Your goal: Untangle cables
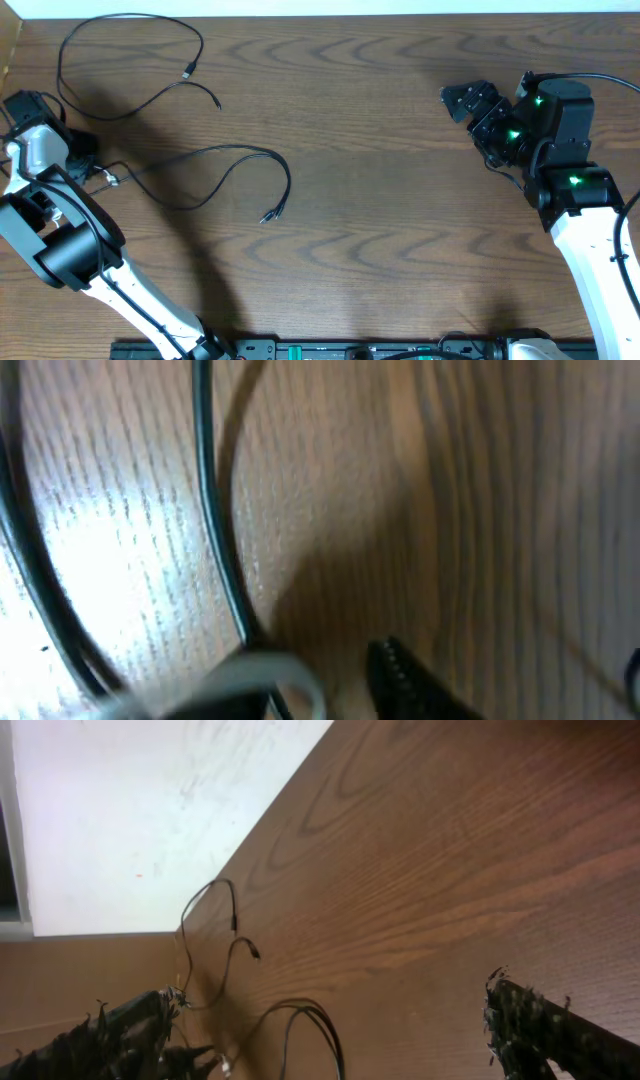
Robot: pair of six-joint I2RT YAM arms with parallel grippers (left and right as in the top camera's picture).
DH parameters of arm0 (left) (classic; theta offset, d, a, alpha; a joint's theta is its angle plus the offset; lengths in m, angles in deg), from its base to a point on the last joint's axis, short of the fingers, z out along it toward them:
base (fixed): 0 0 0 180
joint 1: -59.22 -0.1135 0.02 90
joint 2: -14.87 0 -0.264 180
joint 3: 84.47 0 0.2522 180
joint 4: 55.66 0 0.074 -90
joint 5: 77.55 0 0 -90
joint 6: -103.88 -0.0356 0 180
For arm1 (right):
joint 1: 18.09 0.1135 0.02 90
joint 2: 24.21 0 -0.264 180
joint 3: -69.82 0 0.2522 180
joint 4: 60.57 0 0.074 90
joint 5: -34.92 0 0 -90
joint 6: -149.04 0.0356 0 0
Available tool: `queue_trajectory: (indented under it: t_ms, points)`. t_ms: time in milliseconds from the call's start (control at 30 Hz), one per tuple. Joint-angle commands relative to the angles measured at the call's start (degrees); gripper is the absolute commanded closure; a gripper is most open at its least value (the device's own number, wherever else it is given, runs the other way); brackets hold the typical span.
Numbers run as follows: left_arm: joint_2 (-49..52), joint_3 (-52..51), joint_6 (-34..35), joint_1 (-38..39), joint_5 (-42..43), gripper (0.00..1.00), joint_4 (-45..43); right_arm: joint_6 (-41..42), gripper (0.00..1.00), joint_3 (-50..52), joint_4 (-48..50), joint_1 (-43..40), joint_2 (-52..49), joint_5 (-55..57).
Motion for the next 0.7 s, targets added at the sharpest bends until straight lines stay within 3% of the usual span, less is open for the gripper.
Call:
queue_trajectory:
  t_ms: [0,233,667]
  points:
    - [0.04,-0.22,-0.09,0.22,-0.94,0.92,-0.57,-0.83,0.01,-0.17,-0.02,-0.02,0.04,0.83]
    - [-3.21,-0.22,-0.74,0.22,-0.9,0.93,0.52,-0.85,0.01,-0.17,-0.09,-0.02,0.04,0.81]
    - [-19.52,-0.22,-0.74,0.24,-0.5,0.93,7.41,-0.85,0.01,-0.17,-0.09,-0.02,0.04,0.63]
